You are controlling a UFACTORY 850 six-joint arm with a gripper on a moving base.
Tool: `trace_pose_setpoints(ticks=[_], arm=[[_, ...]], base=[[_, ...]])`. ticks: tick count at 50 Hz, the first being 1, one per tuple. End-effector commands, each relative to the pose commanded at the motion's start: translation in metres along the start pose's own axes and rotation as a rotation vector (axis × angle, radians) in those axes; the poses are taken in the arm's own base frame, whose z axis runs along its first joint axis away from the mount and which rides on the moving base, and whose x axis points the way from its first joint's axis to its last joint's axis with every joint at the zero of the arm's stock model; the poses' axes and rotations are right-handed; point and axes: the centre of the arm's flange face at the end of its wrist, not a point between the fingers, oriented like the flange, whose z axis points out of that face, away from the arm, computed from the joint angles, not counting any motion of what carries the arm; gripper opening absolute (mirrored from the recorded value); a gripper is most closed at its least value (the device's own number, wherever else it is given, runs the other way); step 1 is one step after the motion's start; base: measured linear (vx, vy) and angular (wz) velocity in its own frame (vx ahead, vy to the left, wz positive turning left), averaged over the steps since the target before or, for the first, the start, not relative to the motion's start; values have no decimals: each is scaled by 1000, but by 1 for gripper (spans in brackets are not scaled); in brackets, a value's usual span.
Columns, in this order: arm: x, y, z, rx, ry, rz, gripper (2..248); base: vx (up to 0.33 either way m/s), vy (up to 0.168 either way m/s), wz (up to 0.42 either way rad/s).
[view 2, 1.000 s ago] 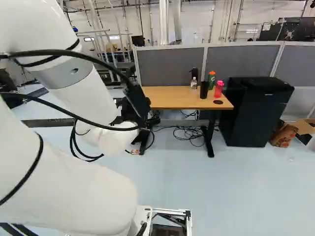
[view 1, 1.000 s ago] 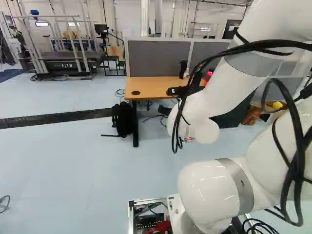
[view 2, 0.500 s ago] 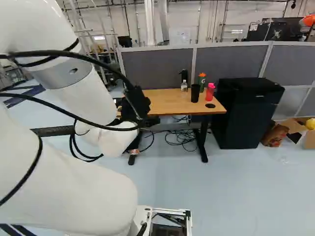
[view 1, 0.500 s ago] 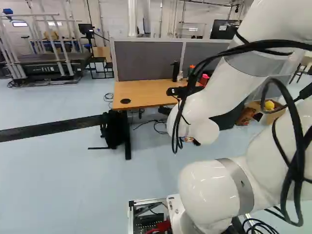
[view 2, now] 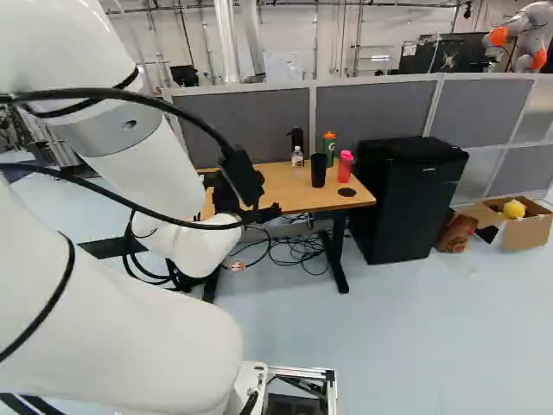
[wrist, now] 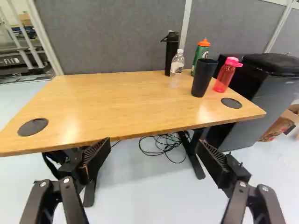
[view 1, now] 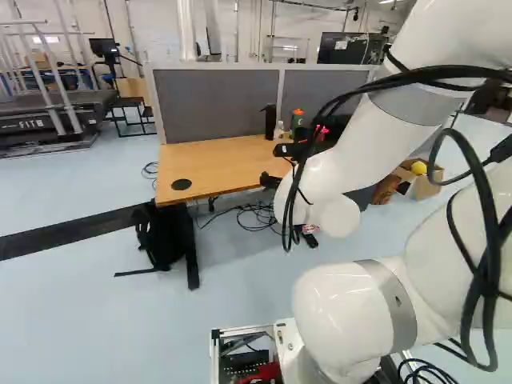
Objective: Pick up the green bottle from the table
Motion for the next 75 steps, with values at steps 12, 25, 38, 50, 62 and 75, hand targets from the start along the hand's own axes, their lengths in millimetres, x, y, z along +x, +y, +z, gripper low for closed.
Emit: trace_pose_setpoints(ticks=[12,25,38,50,62,75], arm=[[0,0,0,0,0,0,247],[0,0,0,0,0,0,247],[0,0,0,0,0,0,247],[0,0,0,0,0,0,247],[0,0,0,0,0,0,247],[0,0,0,0,0,0,247]], base=[[241,-46,-253],[237,-47,-250],[237,-49,-259],[222,-55,-297],[178,-29,-172],[81,2,-9]])
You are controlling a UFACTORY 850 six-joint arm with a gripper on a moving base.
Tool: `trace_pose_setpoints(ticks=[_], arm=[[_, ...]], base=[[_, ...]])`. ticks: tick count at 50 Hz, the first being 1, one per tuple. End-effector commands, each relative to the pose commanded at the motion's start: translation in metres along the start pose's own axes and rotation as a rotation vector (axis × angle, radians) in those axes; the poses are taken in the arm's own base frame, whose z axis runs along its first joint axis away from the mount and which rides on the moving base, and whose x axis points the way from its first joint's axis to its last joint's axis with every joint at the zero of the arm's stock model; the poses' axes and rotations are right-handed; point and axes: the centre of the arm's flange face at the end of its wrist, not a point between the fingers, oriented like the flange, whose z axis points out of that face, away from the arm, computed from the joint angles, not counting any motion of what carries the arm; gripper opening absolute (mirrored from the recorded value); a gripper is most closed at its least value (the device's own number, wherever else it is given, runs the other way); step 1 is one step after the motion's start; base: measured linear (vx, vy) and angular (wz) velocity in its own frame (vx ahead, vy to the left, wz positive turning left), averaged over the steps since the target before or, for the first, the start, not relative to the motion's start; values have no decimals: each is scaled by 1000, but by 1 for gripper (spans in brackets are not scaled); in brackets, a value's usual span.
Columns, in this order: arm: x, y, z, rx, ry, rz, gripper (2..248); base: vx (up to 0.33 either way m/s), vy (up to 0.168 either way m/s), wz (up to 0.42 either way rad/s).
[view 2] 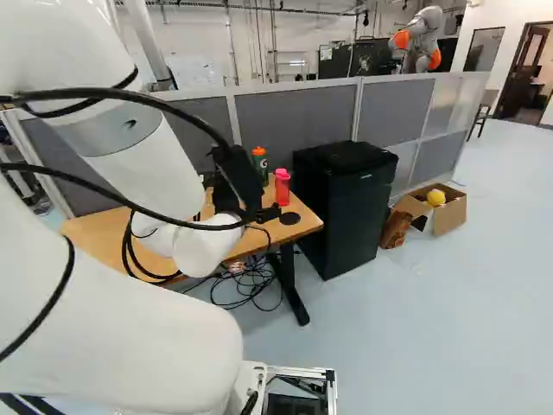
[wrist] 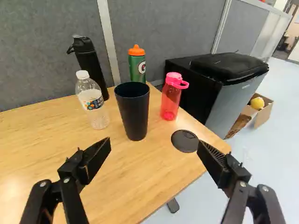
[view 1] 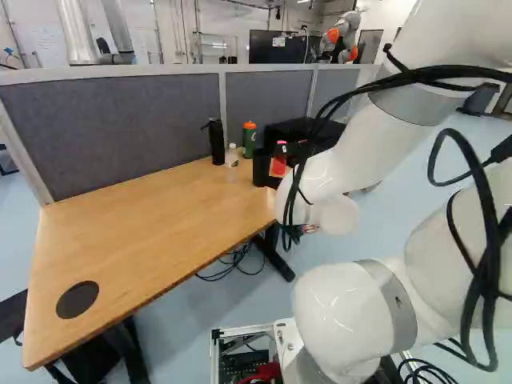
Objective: Pick up the green bottle from the table
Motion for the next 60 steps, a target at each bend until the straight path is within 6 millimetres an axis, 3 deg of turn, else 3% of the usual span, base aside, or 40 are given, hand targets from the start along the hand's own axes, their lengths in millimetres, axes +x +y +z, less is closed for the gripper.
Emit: trace_pose_setpoints(ticks=[28,60], arm=[[4,0,5,0,2,0,247],[48,0,33,0,75,0,247]], base=[[17,0,-2],[0,0,0]])
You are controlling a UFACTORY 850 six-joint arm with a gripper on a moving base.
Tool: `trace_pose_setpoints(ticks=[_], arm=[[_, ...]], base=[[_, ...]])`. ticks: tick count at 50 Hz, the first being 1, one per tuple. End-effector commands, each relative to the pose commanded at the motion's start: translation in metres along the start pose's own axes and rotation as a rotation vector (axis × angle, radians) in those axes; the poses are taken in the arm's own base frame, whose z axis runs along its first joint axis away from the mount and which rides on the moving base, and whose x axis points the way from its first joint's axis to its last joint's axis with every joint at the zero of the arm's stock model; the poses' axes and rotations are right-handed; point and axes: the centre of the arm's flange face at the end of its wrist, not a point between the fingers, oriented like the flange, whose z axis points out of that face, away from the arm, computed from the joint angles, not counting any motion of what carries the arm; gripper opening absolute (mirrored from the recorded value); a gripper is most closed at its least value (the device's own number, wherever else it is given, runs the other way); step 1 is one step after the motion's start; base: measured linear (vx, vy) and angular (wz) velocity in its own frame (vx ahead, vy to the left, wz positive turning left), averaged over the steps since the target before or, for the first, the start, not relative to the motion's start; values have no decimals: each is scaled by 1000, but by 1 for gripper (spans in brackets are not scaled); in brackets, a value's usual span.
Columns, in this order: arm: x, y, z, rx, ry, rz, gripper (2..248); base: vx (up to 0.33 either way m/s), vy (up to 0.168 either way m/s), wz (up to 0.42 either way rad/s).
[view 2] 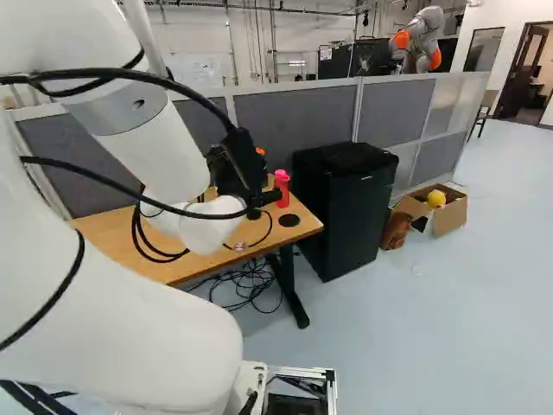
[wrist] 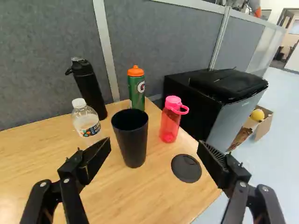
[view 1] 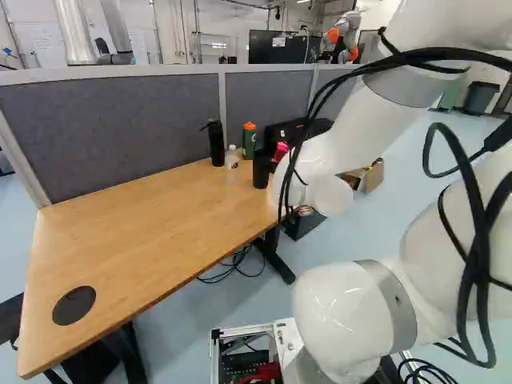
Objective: Pick up the green bottle from the table
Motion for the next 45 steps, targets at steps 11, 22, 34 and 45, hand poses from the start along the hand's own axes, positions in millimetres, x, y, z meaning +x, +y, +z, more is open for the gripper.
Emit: trace_pose_setpoints(ticks=[11,22,34,45], arm=[[18,0,18,0,23,0,247],[35,0,36,0,46,0,247],[53,0,56,0,59,0,247],[69,0,74,0,69,0,247]], base=[[0,0,0],[0,0,0],[0,0,0],[0,0,0]])
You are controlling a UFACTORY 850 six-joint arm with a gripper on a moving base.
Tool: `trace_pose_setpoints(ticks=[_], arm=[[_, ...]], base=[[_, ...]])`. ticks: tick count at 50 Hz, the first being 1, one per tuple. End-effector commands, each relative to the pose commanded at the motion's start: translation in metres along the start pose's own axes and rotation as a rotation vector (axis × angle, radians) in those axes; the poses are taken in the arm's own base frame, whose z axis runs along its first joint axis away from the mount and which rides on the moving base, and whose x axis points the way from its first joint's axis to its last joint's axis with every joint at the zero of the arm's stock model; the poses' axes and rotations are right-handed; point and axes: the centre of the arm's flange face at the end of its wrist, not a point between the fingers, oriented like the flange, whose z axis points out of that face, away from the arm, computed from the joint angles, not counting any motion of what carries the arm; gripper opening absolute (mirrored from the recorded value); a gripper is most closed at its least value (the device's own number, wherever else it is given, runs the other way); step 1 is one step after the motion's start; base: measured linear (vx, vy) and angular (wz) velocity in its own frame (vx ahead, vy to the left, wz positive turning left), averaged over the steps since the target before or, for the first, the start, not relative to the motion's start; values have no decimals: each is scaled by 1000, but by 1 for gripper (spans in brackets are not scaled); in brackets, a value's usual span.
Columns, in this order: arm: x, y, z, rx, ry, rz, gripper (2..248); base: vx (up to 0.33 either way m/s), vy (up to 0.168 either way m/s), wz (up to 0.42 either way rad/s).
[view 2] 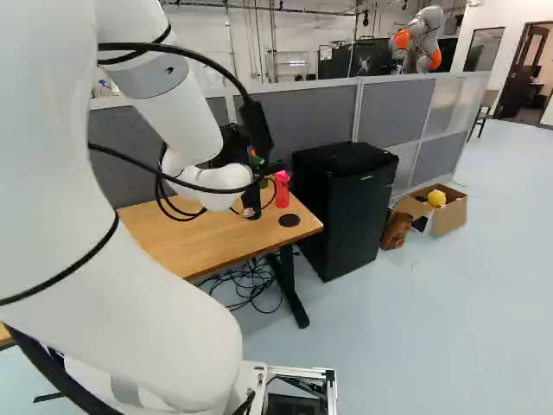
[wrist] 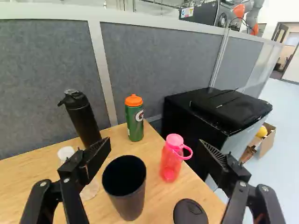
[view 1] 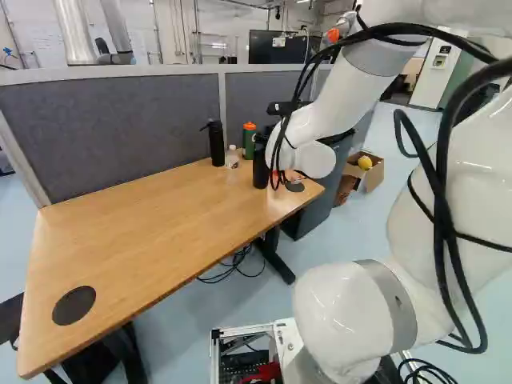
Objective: Pick up the green bottle from the table
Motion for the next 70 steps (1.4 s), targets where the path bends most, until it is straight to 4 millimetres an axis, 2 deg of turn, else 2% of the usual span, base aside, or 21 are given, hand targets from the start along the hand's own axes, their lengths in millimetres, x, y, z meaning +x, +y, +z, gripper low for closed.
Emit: trace_pose_setpoints(ticks=[38,70], arm=[[41,3,67,-5,-53,1,247],[65,4,118,-8,-198,2,247]], base=[[0,0,0],[0,0,0]])
